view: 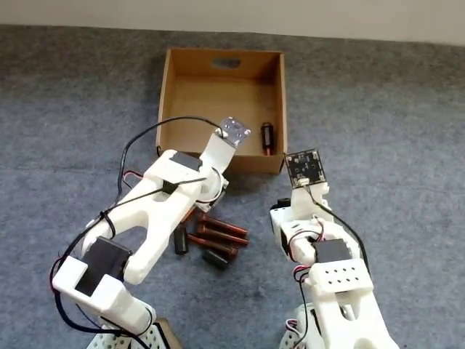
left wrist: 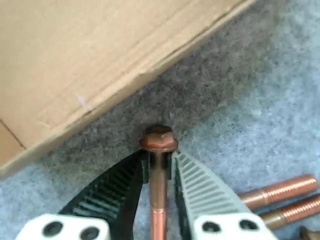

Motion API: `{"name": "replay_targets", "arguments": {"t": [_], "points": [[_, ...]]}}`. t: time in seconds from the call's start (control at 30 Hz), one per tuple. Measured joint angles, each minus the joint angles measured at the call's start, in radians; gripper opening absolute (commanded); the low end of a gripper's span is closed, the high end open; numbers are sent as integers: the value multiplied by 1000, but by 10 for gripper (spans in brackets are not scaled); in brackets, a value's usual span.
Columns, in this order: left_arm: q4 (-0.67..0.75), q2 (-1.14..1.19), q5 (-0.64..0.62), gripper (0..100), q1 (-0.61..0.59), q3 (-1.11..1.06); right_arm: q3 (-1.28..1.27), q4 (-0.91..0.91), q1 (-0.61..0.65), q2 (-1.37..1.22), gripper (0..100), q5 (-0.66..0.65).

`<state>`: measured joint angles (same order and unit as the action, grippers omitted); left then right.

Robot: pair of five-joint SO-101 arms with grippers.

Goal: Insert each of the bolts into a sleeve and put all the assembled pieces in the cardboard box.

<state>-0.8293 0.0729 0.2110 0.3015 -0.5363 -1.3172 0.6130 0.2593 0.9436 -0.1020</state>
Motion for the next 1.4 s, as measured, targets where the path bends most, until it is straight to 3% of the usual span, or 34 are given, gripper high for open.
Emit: {"name": "replay_targets", "arguments": {"t": [0.43,0.83,1.07,1.4], "points": [[-12,0,0,173,-2,-18,0,0,0,0,5,0],[-46,106,0,9,8,71,0,0,0,0,5,0],[-46,103,0,8,8,72,0,0,0,0,5,0],[-158,-204,0,8,3,-52,0,0,0,0,5,0]]}}
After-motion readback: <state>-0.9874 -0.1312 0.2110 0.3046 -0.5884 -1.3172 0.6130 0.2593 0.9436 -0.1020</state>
